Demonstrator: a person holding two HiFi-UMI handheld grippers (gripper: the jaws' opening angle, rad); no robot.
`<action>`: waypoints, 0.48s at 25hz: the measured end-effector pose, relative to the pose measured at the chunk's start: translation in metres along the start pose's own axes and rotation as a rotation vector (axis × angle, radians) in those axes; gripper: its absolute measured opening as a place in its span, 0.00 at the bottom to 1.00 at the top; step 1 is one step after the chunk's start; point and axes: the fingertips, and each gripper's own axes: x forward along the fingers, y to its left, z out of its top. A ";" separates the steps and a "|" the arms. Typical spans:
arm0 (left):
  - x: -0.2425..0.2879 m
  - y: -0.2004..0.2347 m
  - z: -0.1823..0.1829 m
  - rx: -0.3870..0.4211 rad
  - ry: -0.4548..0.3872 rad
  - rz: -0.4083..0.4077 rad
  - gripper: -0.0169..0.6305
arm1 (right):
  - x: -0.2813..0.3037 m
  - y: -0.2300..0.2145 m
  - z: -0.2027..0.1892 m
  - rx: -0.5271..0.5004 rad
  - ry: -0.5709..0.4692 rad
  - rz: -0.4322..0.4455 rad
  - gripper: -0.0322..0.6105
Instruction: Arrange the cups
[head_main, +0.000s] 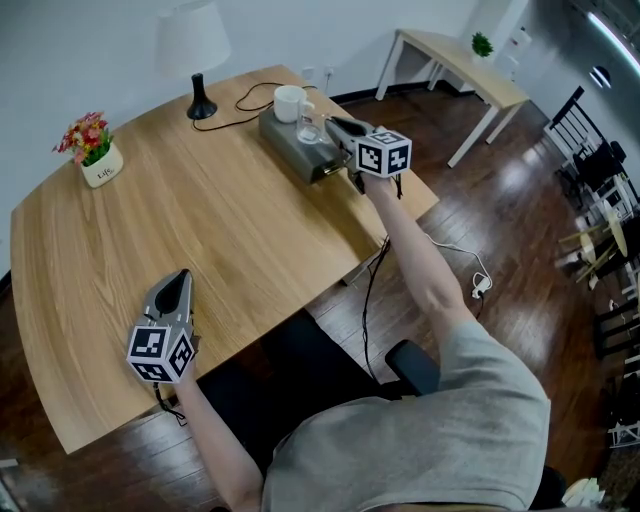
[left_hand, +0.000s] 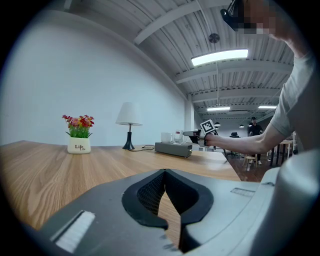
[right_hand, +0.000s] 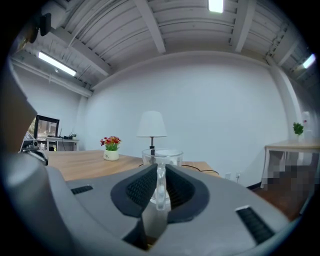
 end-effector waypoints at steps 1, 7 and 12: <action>0.000 0.000 0.000 0.000 0.000 0.000 0.03 | 0.000 0.000 0.000 -0.002 0.002 0.000 0.14; 0.000 -0.001 0.000 -0.001 0.000 0.001 0.03 | 0.001 -0.002 -0.004 -0.091 0.037 -0.042 0.18; 0.000 -0.001 0.000 -0.002 0.001 0.001 0.03 | -0.007 -0.004 -0.003 -0.093 0.031 -0.064 0.19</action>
